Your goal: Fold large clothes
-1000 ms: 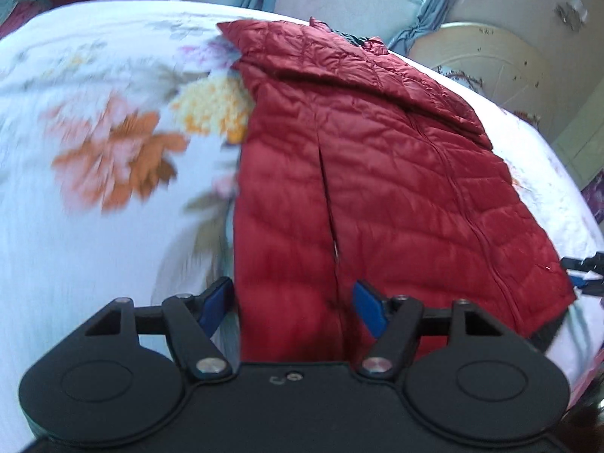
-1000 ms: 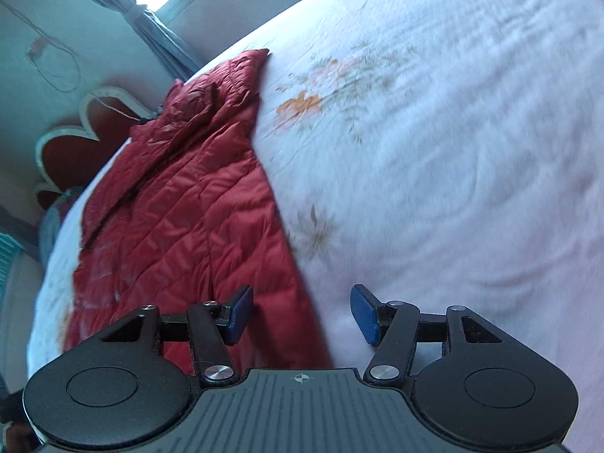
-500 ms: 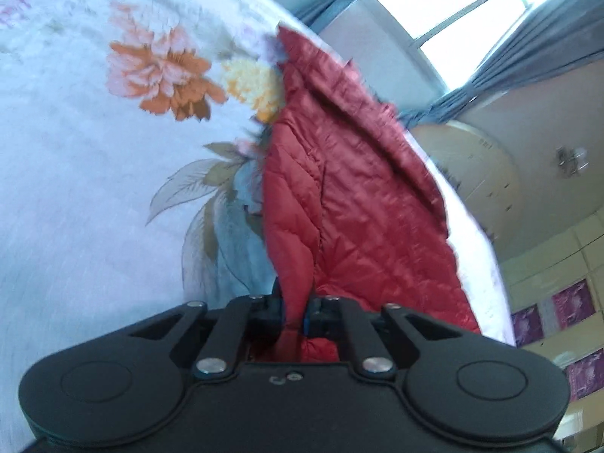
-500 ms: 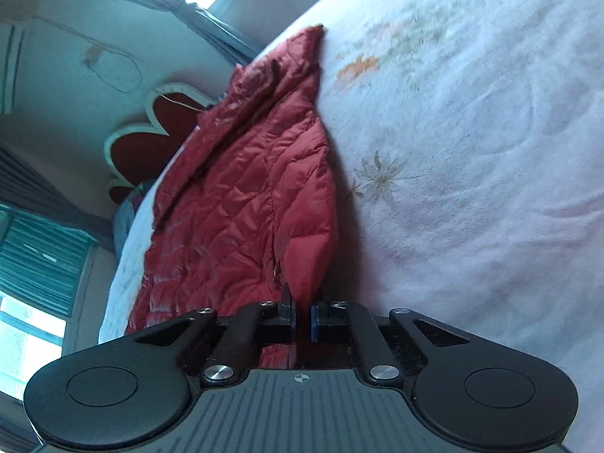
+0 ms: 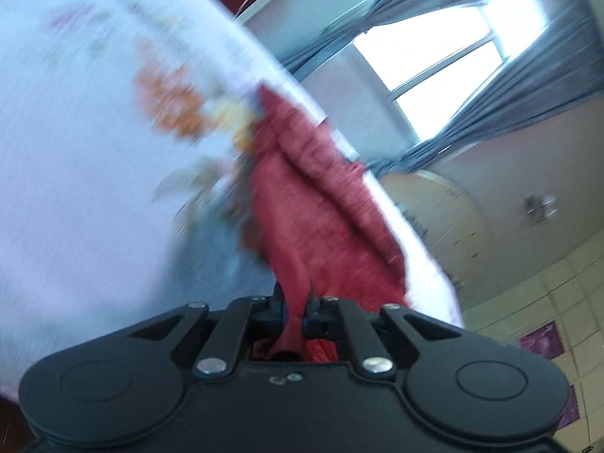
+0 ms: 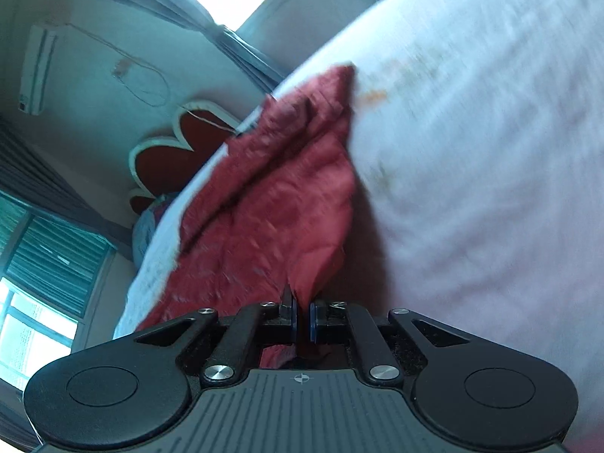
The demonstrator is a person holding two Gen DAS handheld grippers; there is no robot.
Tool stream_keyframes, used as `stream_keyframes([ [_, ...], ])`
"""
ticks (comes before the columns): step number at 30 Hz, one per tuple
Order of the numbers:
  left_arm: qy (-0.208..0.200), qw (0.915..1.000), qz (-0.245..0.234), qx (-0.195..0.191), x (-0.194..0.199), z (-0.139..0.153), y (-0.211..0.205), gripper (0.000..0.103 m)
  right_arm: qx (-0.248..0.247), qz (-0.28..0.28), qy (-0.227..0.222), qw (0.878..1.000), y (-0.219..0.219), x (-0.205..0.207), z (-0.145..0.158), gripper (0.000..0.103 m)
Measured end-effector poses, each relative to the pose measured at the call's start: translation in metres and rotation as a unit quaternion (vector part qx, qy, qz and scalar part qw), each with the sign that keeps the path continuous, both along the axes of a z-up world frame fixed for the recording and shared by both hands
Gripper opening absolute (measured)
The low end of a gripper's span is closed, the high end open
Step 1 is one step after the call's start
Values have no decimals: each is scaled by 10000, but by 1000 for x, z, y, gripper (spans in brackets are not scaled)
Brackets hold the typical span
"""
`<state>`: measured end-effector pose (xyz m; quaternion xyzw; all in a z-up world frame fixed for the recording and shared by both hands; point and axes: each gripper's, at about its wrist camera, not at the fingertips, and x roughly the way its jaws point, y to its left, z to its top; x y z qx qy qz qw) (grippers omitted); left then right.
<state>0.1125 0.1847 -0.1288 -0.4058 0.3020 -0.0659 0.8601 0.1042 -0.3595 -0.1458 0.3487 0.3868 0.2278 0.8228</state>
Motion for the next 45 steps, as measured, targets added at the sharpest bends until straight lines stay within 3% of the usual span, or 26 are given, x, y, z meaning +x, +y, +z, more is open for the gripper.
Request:
stream_keyframes([
  [5, -752, 9971, 128, 78, 54, 49, 2, 6, -142, -166, -797, 9966, 5, 47, 57, 5],
  [10, -1110, 9935, 213, 166, 133, 81, 4, 6, -74, -396, -1112, 9930, 16, 125, 95, 5],
  [15, -874, 9951, 124, 452, 238, 83, 6, 6, -143, -434, -1034, 9936, 36, 226, 111, 5],
  [20, -419, 9963, -19, 756, 341, 55, 15, 8, -188, -514, -636, 9965, 55, 331, 87, 6],
  [21, -370, 9958, -54, 836, 358, 47, 17, 14, -178, -537, -598, 9966, 56, 350, 78, 12],
  [22, -276, 9955, -57, 910, 369, 38, 20, 26, -196, -683, -458, 9964, 57, 366, 68, 48],
  [23, -122, 9953, -9, 956, 381, 28, 23, 49, -178, -895, -376, 9951, 56, 375, 58, 75],
  [24, -60, 9951, 90, 983, 386, 21, 26, 62, -193, -1124, -501, 9922, 54, 379, 50, 98],
  [25, -99, 9942, 197, 1051, 387, 16, 29, 83, -224, -1130, -579, 9917, 52, 384, 44, 98],
  [26, -150, 9929, 232, 1158, 388, 12, 32, 85, -279, -1064, -435, 9930, 51, 390, 35, 98],
  [29, 189, 9902, -40, 1385, 400, -4, 36, 81, -677, -822, -171, 9942, 55, 404, 8, 95],
  [31, 441, 9869, -254, 1530, 411, -15, 37, 78, -999, -661, 19, 9928, 60, 413, -8, 84],
  [33, 666, 9828, -484, 1651, 420, -24, 34, 73, -1256, -517, 75, 9907, 69, 415, -19, 81],
  [35, 860, 9777, -609, 1815, 429, -32, 30, 63, -1625, -308, 117, 9862, 81, 422, -27, 76],
  [36, 877, 9760, -659, 1881, 431, -34, 28, 57, -1913, -162, 150, 9813, 89, 425, -30, 54],
  [37, 845, 9752, -727, 1910, 432, -33, 26, 35, -2174, -37, 148, 9760, 96, 426, -31, 31],
  [38, 768, 9754, -778, 1912, 431, -29, 25, 20, -2307, 30, 26, 9730, 101, 424, -30, 21],
  [39, 670, 9752, -765, 1966, 429, -25, 23, 16, -2383, 35, -158, 9710, 102, 420, -24, 7],
  [41, 387, 9727, -683, 2184, 419, -7, 19, 9, -2480, -40, -635, 9667, 102, 412, -10, 4],
  [45, -391, 9667, -540, 2469, 410, 26, 8, 6, -2576, -159, -1468, 9549, 108, 401, 23, 3],
])
